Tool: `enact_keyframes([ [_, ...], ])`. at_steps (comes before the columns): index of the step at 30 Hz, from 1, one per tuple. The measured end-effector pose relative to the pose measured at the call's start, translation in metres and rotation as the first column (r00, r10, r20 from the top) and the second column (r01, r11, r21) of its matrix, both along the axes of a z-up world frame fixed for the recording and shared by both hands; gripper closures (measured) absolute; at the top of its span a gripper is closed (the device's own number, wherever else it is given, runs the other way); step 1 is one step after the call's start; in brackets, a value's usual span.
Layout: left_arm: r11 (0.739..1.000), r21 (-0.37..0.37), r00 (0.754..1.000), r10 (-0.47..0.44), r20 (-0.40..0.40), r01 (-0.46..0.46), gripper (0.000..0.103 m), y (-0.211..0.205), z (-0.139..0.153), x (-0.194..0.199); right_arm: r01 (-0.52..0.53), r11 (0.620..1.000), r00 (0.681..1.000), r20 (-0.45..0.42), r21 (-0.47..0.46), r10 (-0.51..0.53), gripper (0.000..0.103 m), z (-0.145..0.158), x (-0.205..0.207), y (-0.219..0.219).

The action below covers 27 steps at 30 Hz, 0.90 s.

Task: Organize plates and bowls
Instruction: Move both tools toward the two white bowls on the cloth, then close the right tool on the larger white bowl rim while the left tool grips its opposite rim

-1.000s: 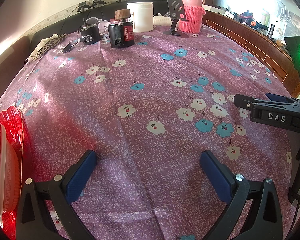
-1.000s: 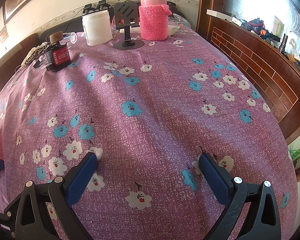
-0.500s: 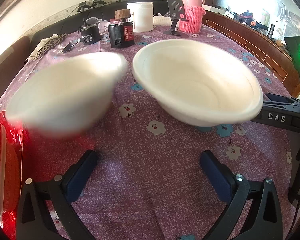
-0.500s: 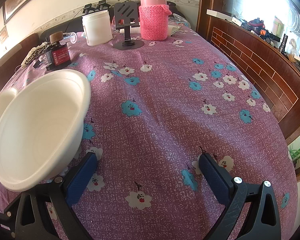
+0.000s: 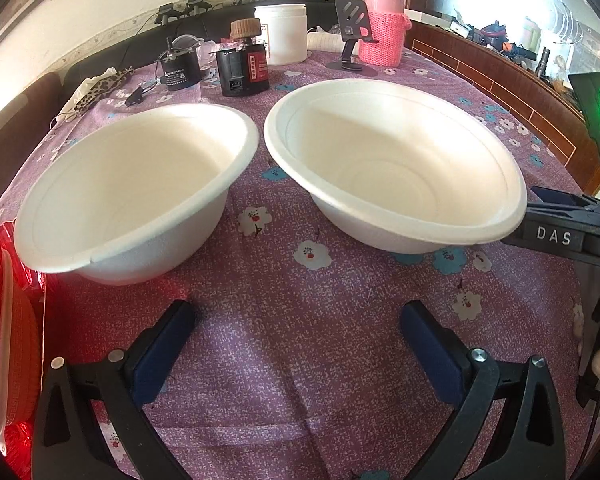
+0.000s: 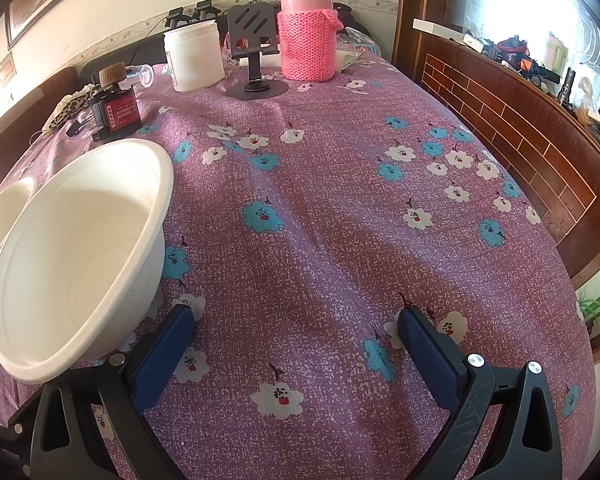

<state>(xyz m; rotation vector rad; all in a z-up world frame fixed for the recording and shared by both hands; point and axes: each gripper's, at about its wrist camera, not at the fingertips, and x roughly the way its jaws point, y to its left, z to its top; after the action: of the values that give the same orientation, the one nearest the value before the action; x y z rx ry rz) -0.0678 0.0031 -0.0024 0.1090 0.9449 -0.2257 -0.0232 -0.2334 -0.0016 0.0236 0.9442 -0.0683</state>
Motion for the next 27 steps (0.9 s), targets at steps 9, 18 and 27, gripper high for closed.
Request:
enact_keyframes([
  [9,1.0,0.007,0.999,0.003,-0.05,-0.003,0.0,0.0,0.0,-0.003,-0.051,0.993,0.994,-0.087,0.105,0.061,0.001,0.006,0.006,-0.014],
  [18,1.0,-0.029,0.994,-0.001,-0.108,-0.002,0.001,0.001,0.007,-0.019,-0.034,0.999,0.987,-0.155,0.023,0.038,0.001,0.006,-0.001,-0.012],
  [27,0.952,-0.305,0.995,-0.022,-0.098,-0.009,0.018,0.027,0.045,-0.024,0.031,0.959,0.999,0.021,0.283,-0.039,0.002,0.053,-0.032,-0.047],
])
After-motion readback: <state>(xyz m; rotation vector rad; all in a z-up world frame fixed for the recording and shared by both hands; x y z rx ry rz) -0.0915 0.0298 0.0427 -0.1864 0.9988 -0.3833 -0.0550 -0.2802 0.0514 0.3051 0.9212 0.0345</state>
